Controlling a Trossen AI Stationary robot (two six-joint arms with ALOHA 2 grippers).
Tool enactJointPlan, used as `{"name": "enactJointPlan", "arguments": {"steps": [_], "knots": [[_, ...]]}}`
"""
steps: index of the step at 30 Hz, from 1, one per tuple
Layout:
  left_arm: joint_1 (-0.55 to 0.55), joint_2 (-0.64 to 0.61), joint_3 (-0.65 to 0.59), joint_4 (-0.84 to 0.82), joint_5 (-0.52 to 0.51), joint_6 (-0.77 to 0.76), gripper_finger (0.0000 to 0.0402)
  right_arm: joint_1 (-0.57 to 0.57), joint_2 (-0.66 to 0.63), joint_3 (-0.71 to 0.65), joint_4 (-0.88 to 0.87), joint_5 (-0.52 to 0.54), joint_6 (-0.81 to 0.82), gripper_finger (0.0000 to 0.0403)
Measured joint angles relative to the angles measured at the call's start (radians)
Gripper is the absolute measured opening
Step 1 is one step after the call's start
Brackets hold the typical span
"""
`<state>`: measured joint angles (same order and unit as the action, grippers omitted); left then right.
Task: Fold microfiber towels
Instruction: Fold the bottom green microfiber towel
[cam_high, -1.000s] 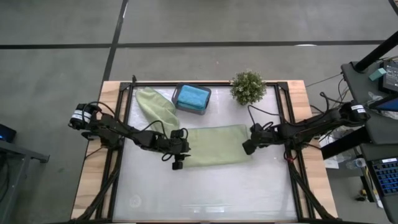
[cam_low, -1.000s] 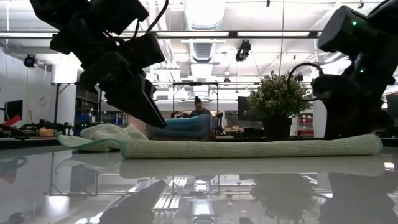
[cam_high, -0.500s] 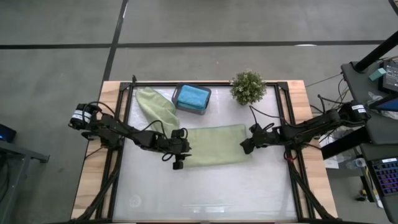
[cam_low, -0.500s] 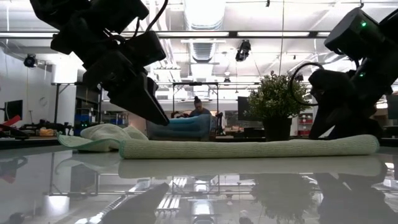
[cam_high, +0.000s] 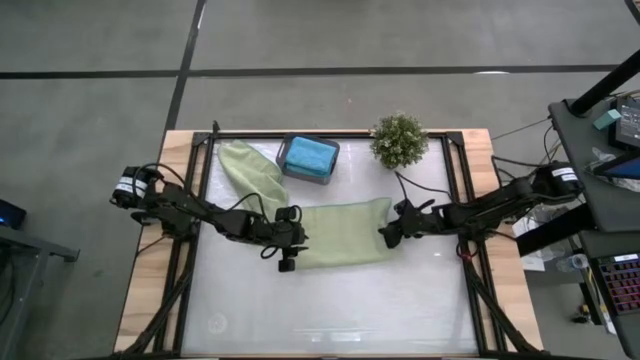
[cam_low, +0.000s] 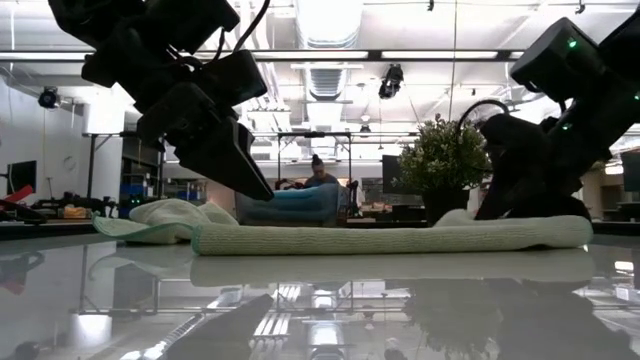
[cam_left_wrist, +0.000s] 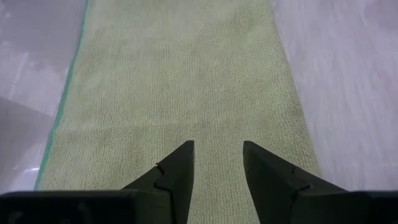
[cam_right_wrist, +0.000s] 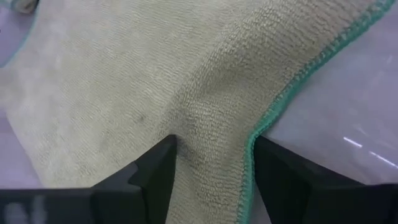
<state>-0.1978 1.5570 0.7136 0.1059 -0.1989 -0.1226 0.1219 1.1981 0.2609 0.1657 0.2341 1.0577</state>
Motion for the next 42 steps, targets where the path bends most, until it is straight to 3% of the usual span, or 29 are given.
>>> {"name": "enactJointPlan", "arguments": {"steps": [7, 16, 20, 26, 36, 42], "knots": [[0.0, 0.0, 0.0, -0.001, 0.0, 0.0, 0.0123, -0.003, -0.003, 0.026, -0.048, -0.024, -0.04, 0.0195], [0.0, 0.0, 0.0, -0.001, 0.0, 0.006, 0.0123, -0.002, -0.166, 0.091, -0.438, -0.04, -0.044, 0.021], [0.002, 0.0, 0.0, -0.001, 0.0, 0.007, 0.0123, -0.002, -0.211, 0.098, -0.497, -0.032, -0.01, 0.0214], [0.002, 0.0, 0.0, -0.001, 0.0, 0.007, 0.0123, 0.0, -0.18, 0.06, -0.388, -0.035, 0.024, 0.0217], [0.001, 0.001, -0.001, -0.001, 0.0, 0.005, 0.0123, 0.005, 0.037, 0.059, 0.0, -0.095, -0.064, 0.0215], [0.001, 0.001, -0.001, -0.001, 0.0, 0.005, 0.0123, 0.005, 0.072, 0.059, 0.046, -0.096, -0.078, 0.0163]]}}
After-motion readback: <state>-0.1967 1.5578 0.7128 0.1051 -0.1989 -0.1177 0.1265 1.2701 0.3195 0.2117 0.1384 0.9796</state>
